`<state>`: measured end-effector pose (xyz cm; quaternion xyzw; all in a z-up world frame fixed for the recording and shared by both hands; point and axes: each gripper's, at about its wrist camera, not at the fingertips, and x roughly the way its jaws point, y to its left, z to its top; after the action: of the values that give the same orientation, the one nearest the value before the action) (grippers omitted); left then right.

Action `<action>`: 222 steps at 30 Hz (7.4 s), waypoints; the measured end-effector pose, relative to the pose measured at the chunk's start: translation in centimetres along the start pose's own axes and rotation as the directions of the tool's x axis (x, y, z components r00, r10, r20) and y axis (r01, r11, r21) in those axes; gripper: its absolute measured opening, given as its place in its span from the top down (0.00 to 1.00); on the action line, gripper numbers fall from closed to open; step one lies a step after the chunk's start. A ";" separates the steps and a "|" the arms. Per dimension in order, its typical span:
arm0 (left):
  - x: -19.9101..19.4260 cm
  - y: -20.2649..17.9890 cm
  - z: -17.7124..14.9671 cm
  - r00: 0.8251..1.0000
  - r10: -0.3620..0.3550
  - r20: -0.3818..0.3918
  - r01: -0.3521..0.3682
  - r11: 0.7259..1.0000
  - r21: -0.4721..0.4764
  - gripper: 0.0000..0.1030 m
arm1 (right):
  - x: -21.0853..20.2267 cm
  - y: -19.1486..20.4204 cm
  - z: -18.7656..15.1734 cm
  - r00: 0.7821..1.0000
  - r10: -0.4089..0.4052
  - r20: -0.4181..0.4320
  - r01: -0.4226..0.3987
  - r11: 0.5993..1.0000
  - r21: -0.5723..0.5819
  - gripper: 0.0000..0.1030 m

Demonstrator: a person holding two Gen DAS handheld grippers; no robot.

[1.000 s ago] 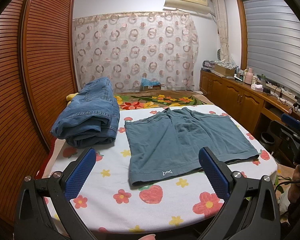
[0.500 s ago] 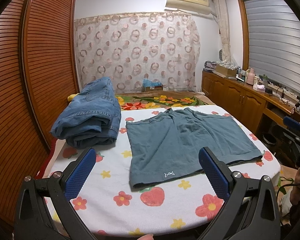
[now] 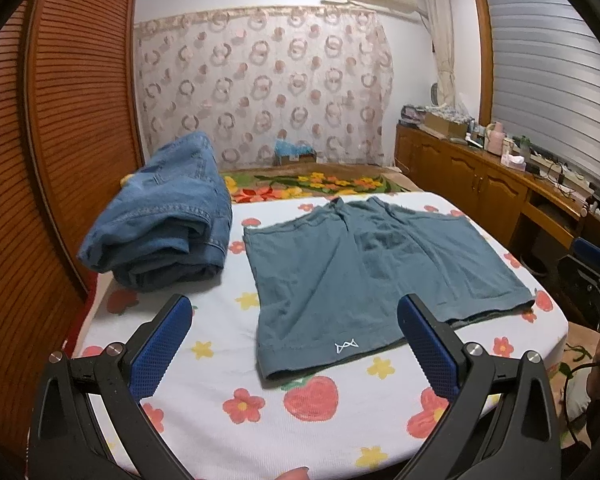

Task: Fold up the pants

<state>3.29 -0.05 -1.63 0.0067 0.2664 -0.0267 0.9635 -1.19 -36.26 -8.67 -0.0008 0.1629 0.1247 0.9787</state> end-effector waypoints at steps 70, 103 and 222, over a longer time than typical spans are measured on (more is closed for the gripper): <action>6.2 3.8 -5.0 0.951 -0.208 -0.230 0.193 0.978 -0.083 0.89 | 3.2 -3.5 4.0 0.970 0.020 -0.244 0.008 0.993 0.114 0.95; 5.7 4.1 -4.9 0.937 -0.228 -0.264 0.206 0.973 -0.108 0.60 | 1.6 -3.3 3.5 0.964 0.036 -0.264 -0.008 0.994 0.107 0.95; 16.0 6.2 5.0 0.963 -0.130 -0.236 0.149 0.987 0.065 0.49 | 18.8 10.9 12.4 0.912 0.268 -0.311 -0.307 0.948 -0.083 0.48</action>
<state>19.88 5.27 -5.57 0.0306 0.3750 -0.1046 0.9206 17.32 -20.59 -2.47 -0.0589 0.2971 0.2765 0.9120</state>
